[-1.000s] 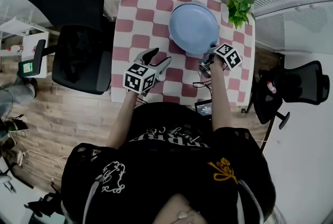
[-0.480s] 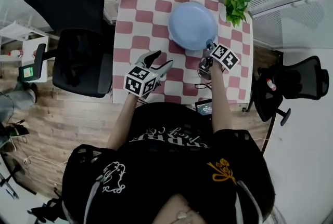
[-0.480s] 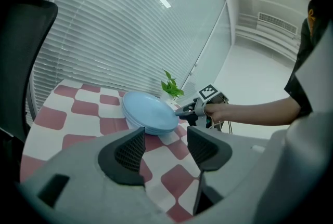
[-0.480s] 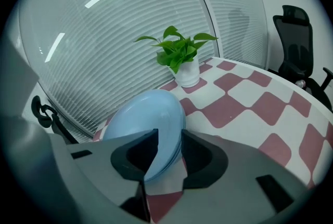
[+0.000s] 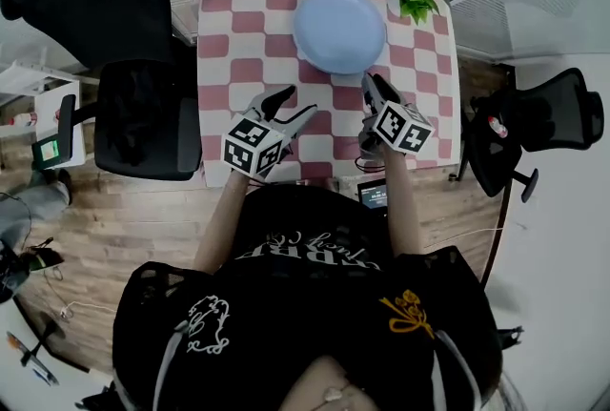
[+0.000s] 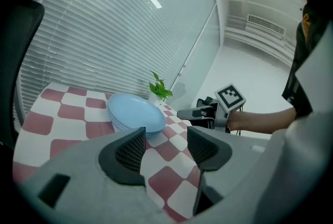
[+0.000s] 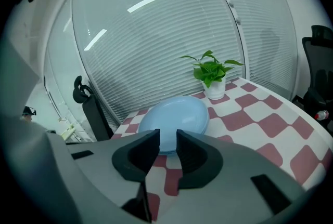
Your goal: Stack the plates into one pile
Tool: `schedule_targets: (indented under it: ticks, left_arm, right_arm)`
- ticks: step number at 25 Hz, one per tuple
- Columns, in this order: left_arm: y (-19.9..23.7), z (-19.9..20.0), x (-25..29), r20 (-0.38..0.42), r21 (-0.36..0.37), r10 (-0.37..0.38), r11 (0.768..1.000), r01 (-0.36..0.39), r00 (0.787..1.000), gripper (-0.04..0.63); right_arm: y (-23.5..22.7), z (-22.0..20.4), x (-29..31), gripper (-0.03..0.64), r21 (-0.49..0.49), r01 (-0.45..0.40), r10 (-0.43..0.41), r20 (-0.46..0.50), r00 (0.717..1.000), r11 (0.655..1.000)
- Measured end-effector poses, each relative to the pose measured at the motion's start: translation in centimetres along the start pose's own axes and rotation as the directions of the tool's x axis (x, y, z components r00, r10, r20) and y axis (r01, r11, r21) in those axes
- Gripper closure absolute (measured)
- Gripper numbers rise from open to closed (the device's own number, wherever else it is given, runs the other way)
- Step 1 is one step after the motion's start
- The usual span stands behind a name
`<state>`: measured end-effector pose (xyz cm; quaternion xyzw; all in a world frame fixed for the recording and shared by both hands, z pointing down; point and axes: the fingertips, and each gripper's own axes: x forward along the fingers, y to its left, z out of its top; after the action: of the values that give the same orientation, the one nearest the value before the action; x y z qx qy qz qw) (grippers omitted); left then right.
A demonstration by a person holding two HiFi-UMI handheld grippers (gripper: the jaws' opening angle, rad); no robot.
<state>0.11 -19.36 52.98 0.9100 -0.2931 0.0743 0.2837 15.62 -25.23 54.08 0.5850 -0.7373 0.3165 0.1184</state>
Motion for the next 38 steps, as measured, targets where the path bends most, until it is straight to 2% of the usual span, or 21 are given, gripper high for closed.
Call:
schedule_targets:
  ticks: [6, 10, 18, 23, 32, 38]
  left_arm:
    - [-2.4, 1.1, -0.3, 0.040, 0.019, -0.027, 0.999, 0.026, 0.999, 0.336]
    - [-4.5, 1.6, -0.6, 0.072, 0.044, -0.043, 0.998, 0.040, 0.996, 0.337]
    - [-11.1, 1.3, -1.0, 0.124, 0.092, -0.037, 0.995, 0.025, 0.992, 0.414]
    - [-16.5, -1.0, -1.5, 0.133, 0.107, -0.010, 0.994, -0.005, 0.991, 0.456]
    - [-24.4, -6.7, -5.4, 0.174, 0.090, 0.109, 0.988, -0.126, 0.979, 0.482]
    - [-29.0, -10.1, -7.4, 0.147, 0.098, 0.152, 0.981, -0.167, 0.977, 0.485]
  right_arm:
    - [3.1, -2.3, -3.9, 0.520, -0.119, -0.085, 0.080, -0.042, 0.996, 0.989]
    - [4.2, -4.0, -6.5, 0.526, -0.131, -0.148, 0.141, -0.064, 0.988, 0.980]
    - [2.5, -6.7, -13.8, 0.546, -0.178, -0.182, 0.175, -0.054, 0.983, 0.967]
    - [1.5, -8.3, -19.4, 0.552, -0.188, -0.224, 0.224, -0.021, 0.974, 0.956]
    - [1.2, -13.0, -28.1, 0.555, -0.238, -0.312, 0.319, -0.011, 0.948, 0.920]
    - [1.1, -15.5, -31.7, 0.560, -0.234, -0.356, 0.362, -0.020, 0.932, 0.905]
